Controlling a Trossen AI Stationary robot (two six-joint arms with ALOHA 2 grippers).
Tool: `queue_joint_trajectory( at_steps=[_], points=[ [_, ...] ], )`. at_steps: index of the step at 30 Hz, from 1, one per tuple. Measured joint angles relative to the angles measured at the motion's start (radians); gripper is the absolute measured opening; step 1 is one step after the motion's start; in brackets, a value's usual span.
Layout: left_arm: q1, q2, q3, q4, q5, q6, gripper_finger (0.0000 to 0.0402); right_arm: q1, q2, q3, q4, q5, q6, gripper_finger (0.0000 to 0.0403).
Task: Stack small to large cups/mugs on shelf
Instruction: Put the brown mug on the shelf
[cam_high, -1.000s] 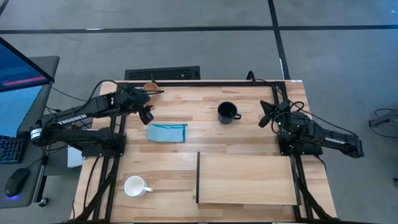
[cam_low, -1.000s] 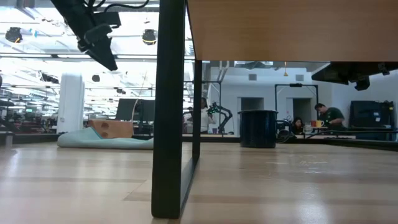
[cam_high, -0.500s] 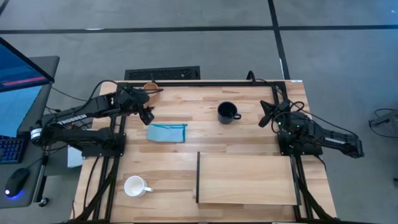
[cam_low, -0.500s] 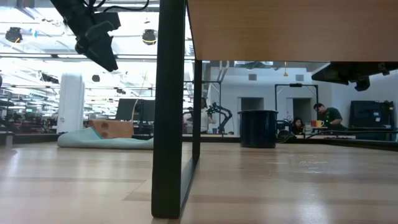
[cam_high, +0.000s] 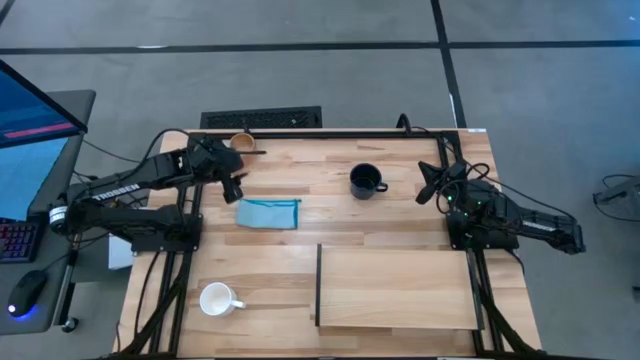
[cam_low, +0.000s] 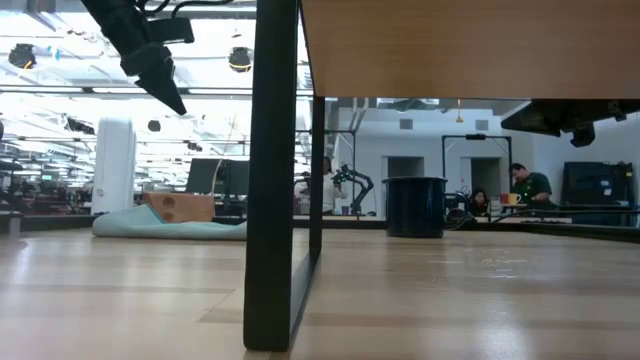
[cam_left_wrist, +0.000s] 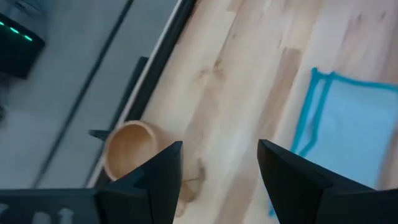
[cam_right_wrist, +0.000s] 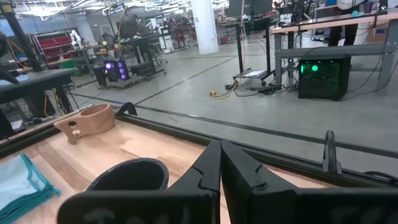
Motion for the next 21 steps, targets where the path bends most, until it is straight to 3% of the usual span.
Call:
queue_joint_trajectory(
  at_steps=[8,21],
  points=[
    [0.028,0.023,-0.024,0.052,-0.007,0.016,0.0199,0.000,0.000,0.000,0.000,0.000,0.002,0.0033],
    [0.160,0.208,-0.024,0.057,0.001,0.075,0.0199,0.000,0.000,0.001,-0.007,-0.006,0.060,0.0033]
  ],
)
